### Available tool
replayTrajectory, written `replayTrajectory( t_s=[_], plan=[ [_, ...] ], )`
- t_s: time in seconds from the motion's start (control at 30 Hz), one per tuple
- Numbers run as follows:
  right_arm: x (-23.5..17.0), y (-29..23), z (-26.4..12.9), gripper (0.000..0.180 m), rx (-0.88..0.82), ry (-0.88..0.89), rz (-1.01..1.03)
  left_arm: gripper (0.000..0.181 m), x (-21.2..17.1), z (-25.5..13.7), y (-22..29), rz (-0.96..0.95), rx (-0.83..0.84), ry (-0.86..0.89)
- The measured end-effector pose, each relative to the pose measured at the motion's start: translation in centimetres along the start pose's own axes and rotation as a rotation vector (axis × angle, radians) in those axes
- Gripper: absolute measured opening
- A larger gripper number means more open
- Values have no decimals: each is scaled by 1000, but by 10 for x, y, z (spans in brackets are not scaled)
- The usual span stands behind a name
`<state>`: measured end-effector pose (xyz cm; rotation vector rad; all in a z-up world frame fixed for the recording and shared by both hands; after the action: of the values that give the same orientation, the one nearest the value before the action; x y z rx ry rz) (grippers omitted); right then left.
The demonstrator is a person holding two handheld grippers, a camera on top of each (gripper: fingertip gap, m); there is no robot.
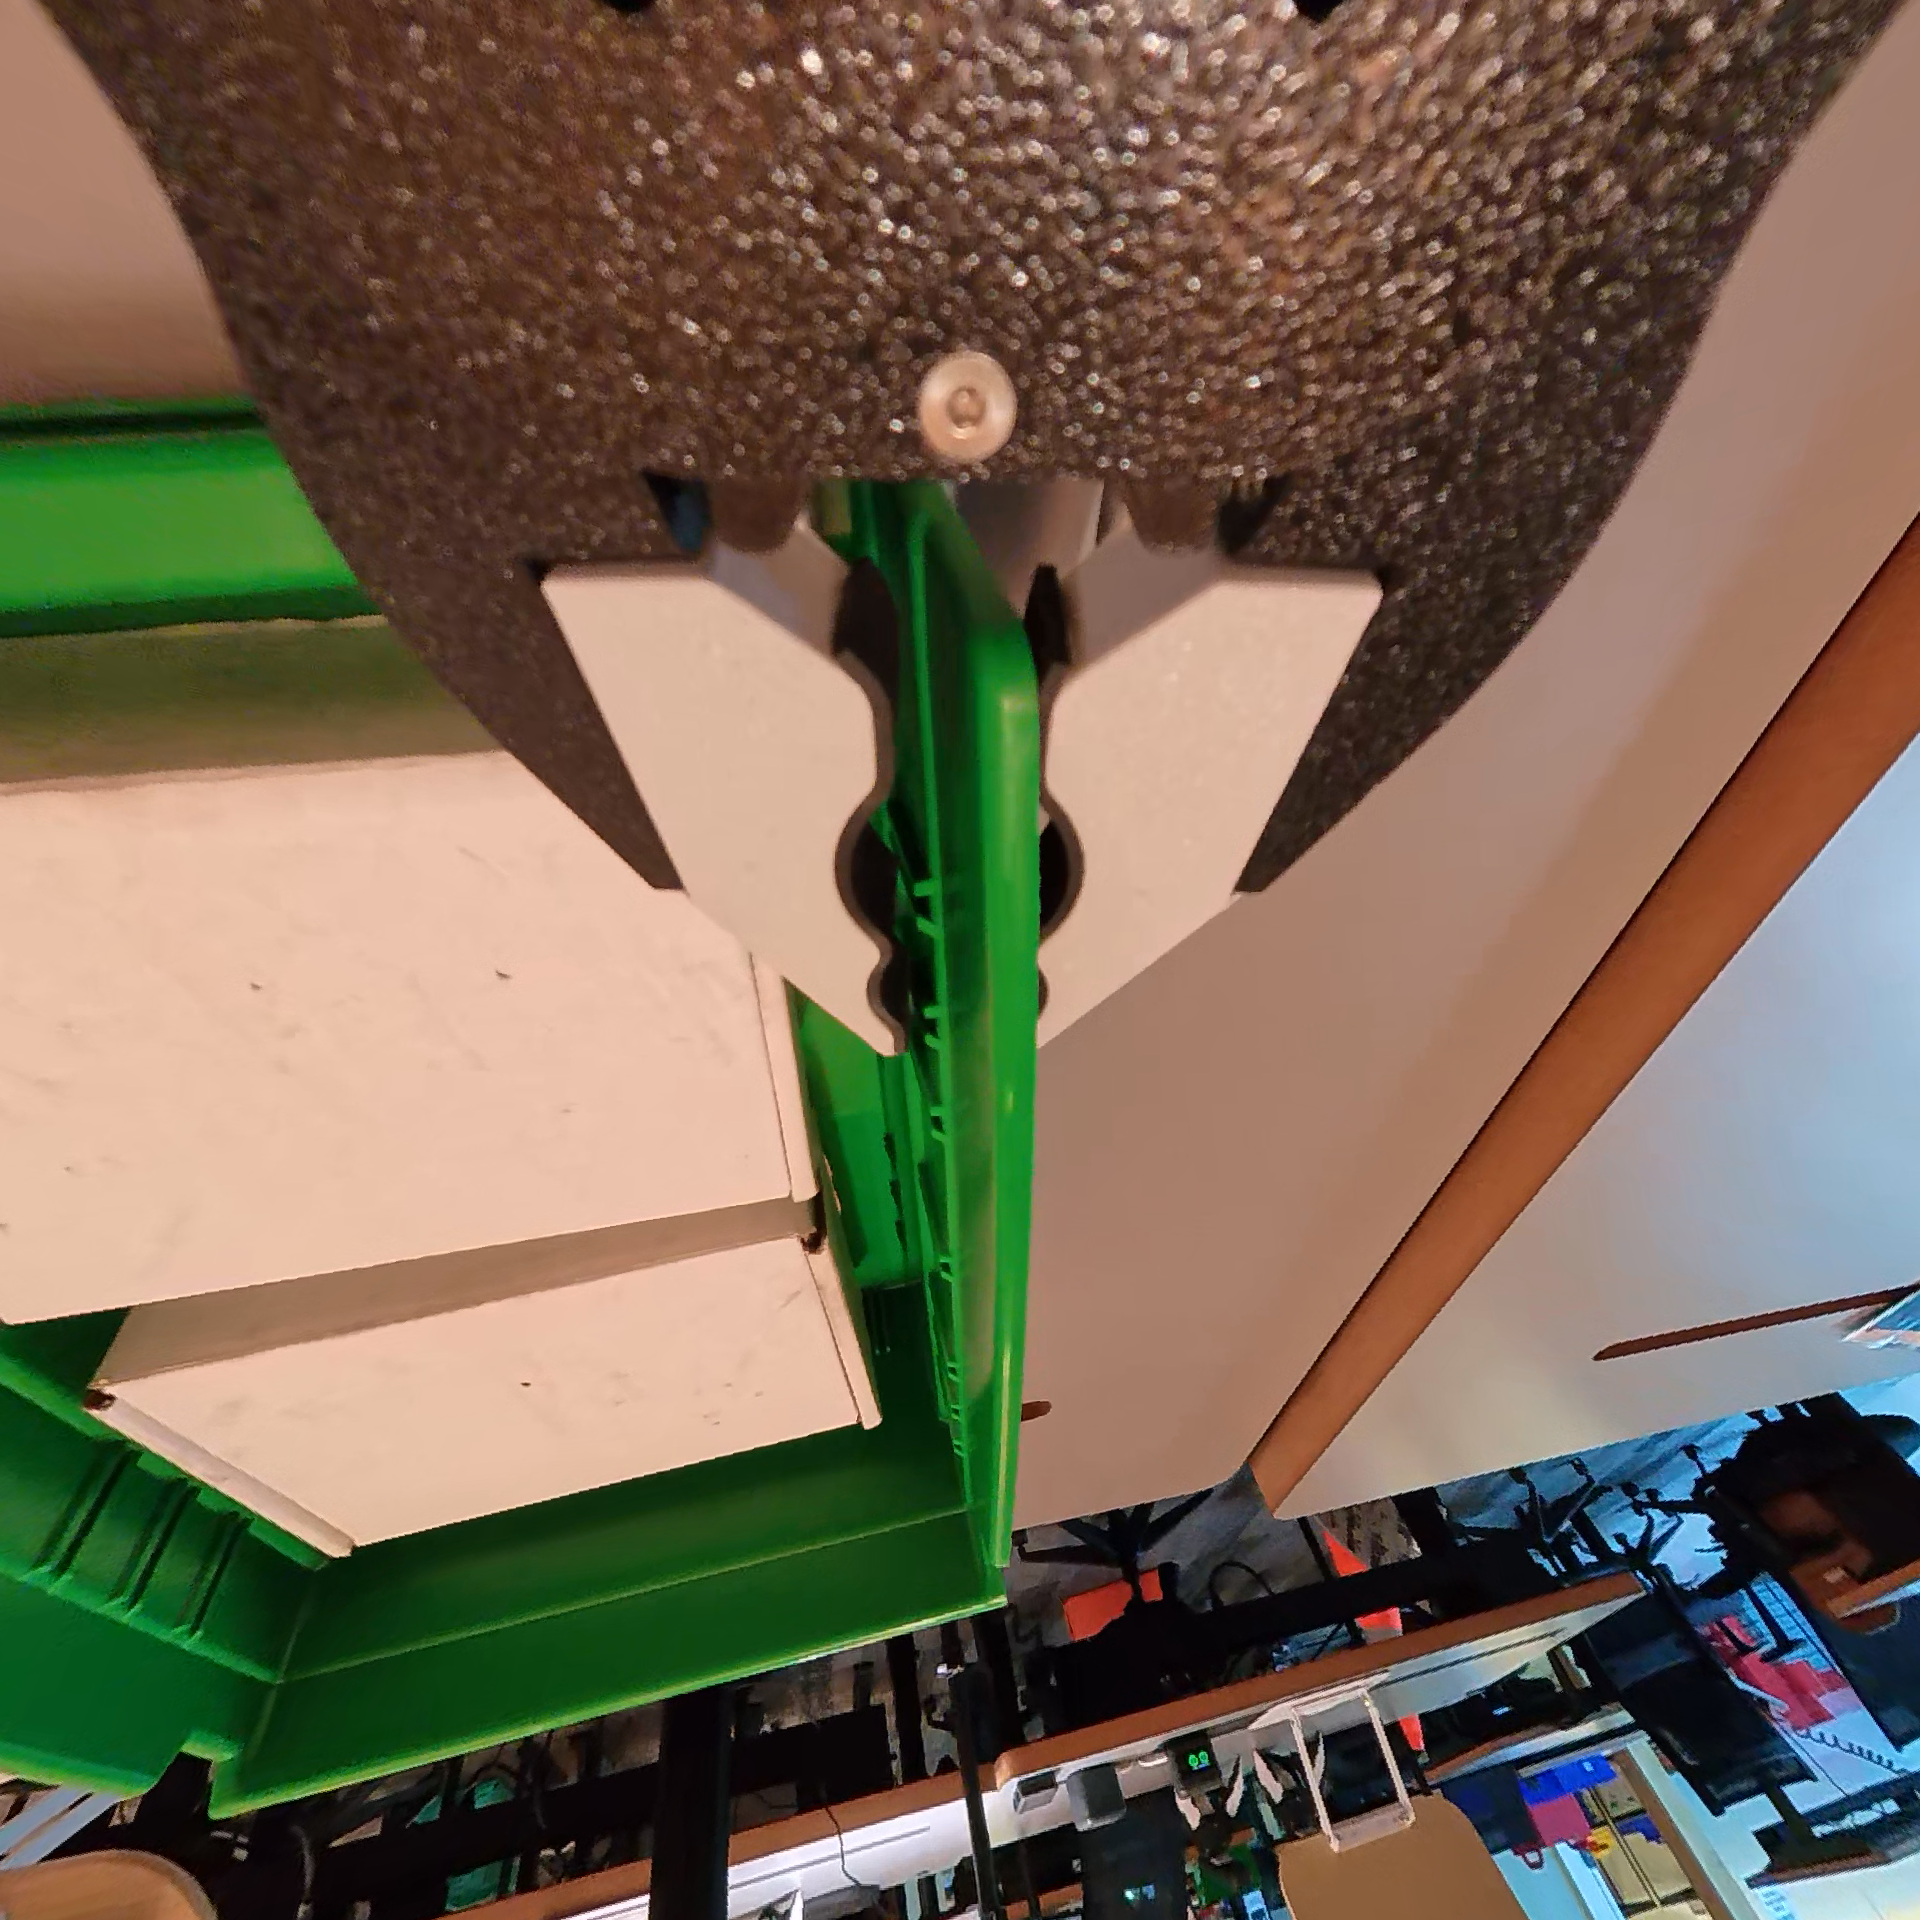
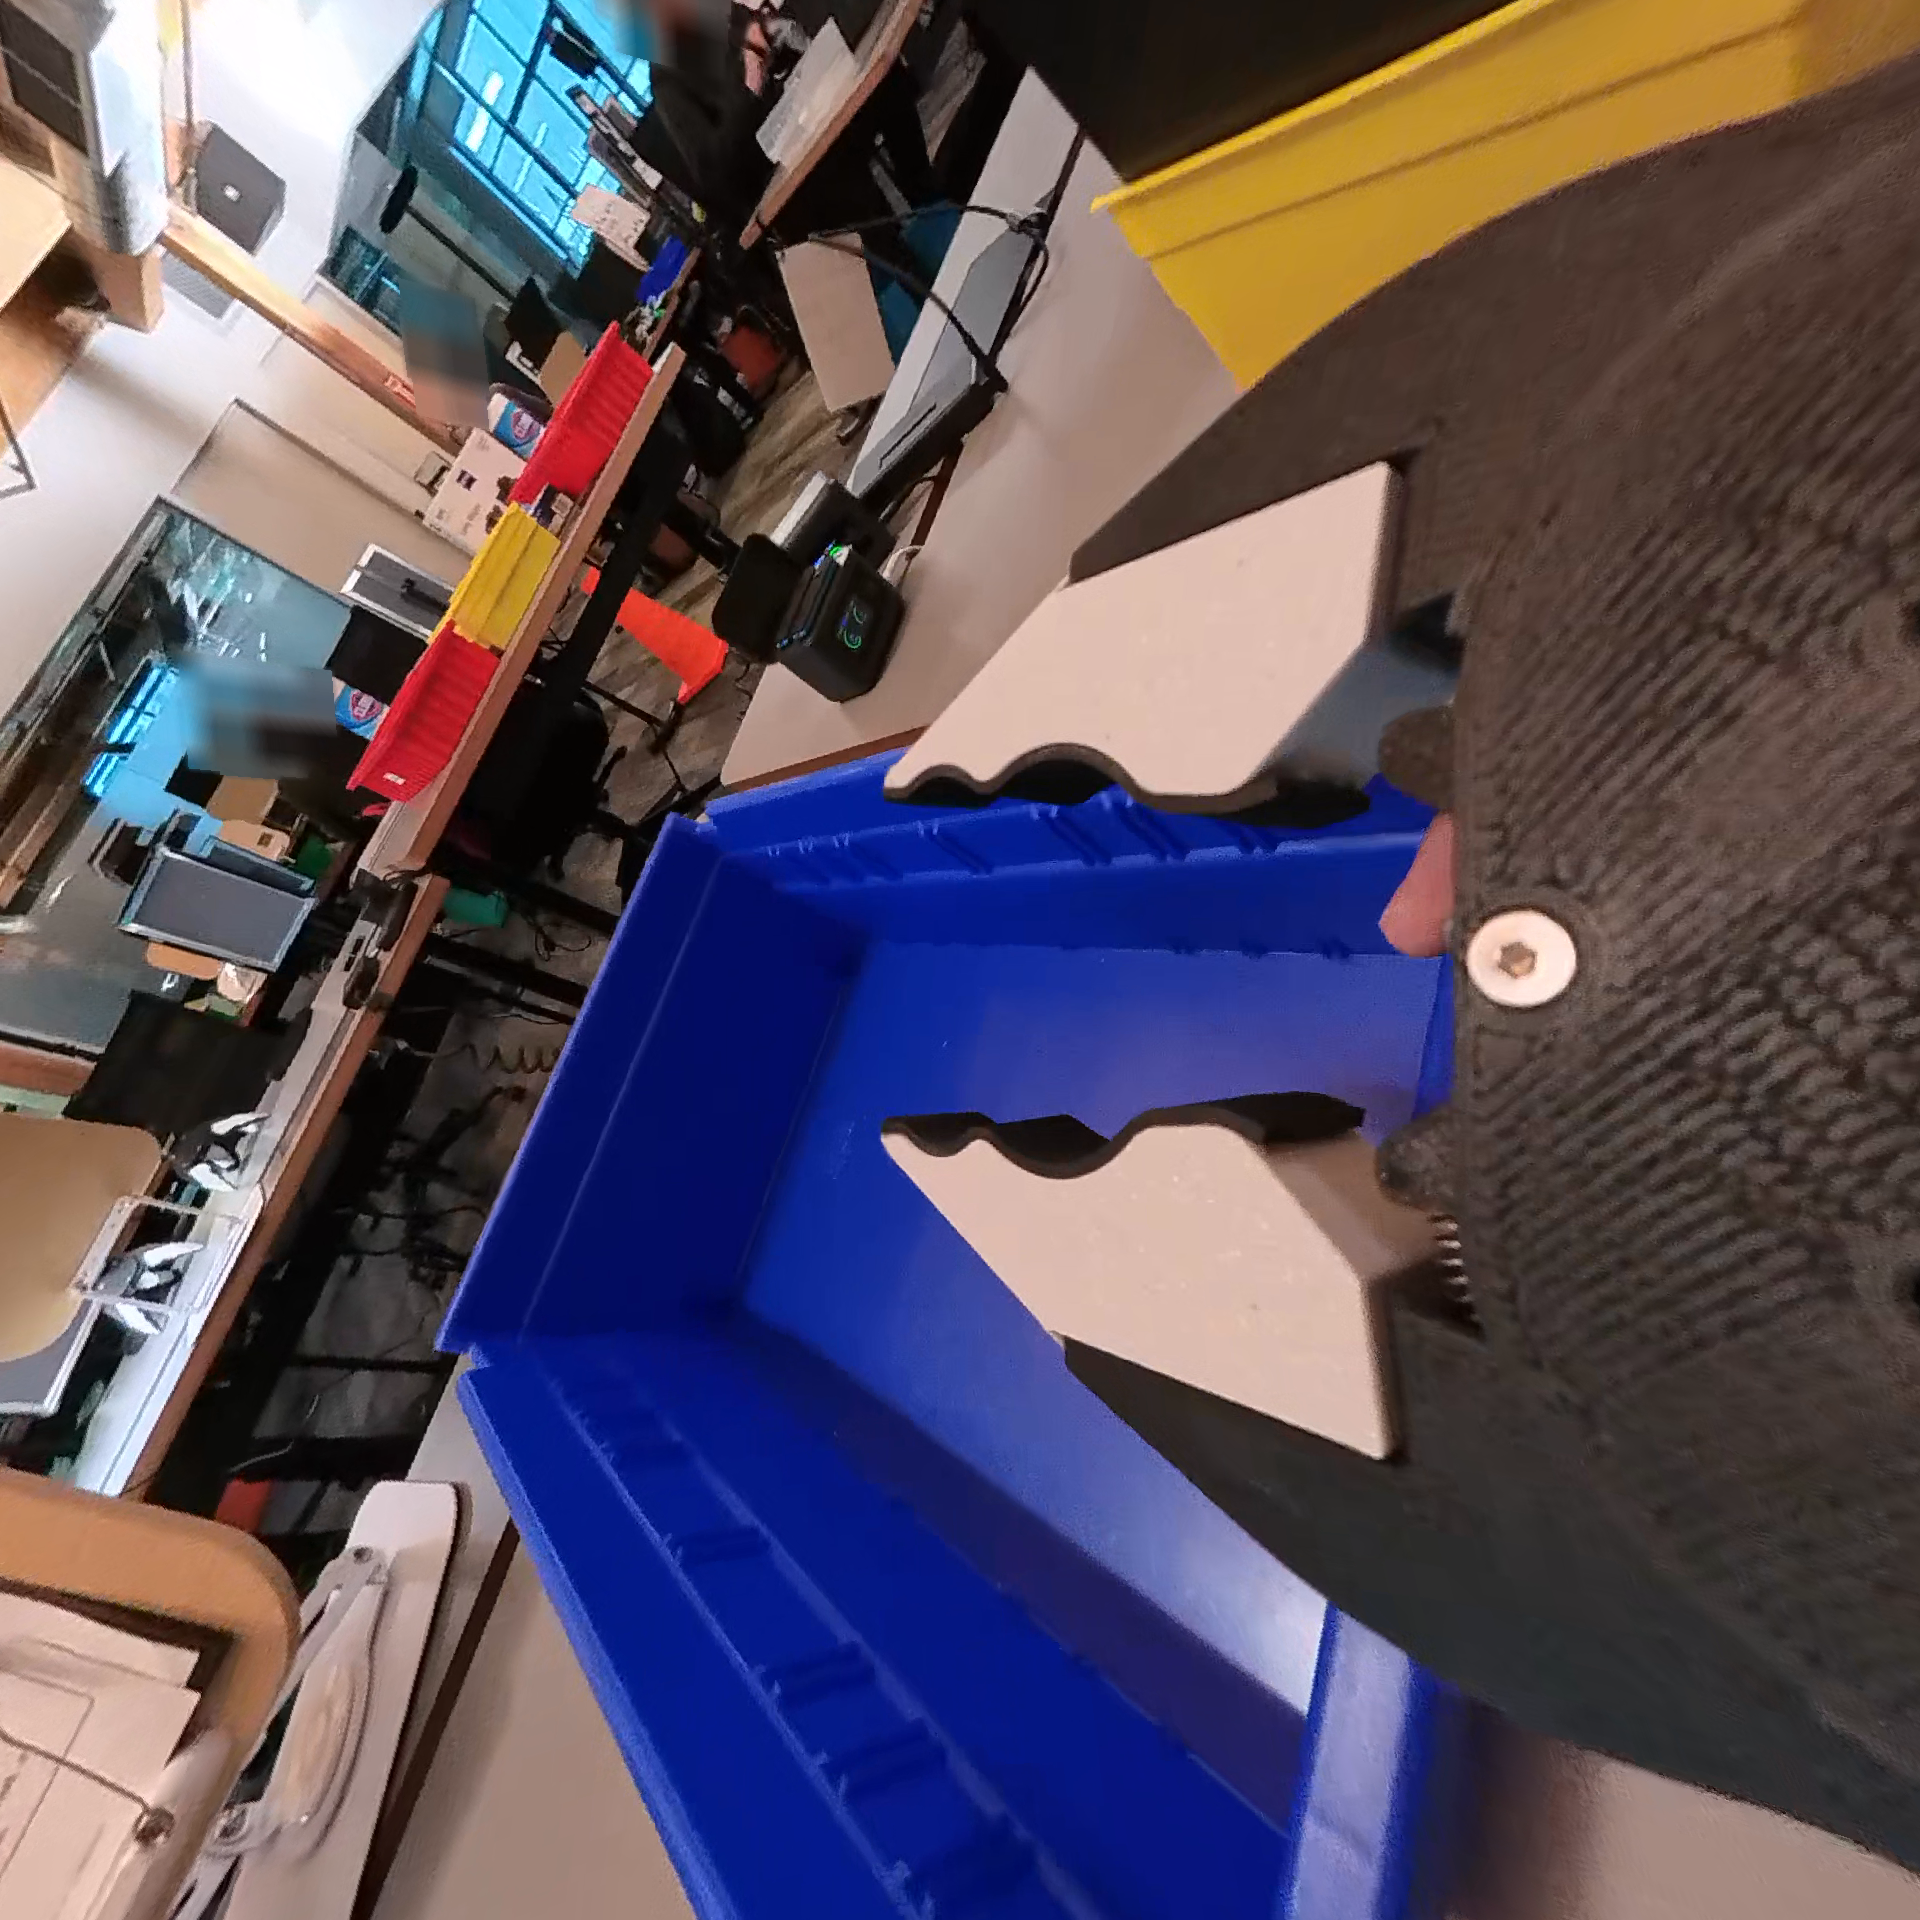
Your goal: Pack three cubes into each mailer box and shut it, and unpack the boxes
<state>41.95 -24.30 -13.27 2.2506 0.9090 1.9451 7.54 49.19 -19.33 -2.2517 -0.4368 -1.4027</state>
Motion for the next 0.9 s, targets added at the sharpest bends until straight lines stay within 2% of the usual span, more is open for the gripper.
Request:
replayTrajectory(
  t_s=[0.13, 0.47, 0.7, 0.9],
  plan=[
    [1, -7, 5, 58, 34, 19, 21, 13, -2, 1, 2, 2, -14, -16],
    [7, 4, 1, 52, -9, 106, 133, 11, -6, 5, 6, 27, -33, -54],
    [3, -4, 10, 51, 3, 81, 74, 10, -7, 6, 7, 24, -40, -58],
    [12, -5, -3, 54, -1, 93, -18, 10, -7, 6, 6, 25, -38, -58]
  ],
)
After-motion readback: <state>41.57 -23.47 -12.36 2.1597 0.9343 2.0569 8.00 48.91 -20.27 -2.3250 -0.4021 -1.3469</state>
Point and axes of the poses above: each gripper's, where its closed fingertips meet, z out along the fingers, x out of its top, y = z × x across the jaws, the point moved 1 cm from there along -z, back along the fingers, and after that the axes turned 4 degrees about -y, right-handed, at the moved point
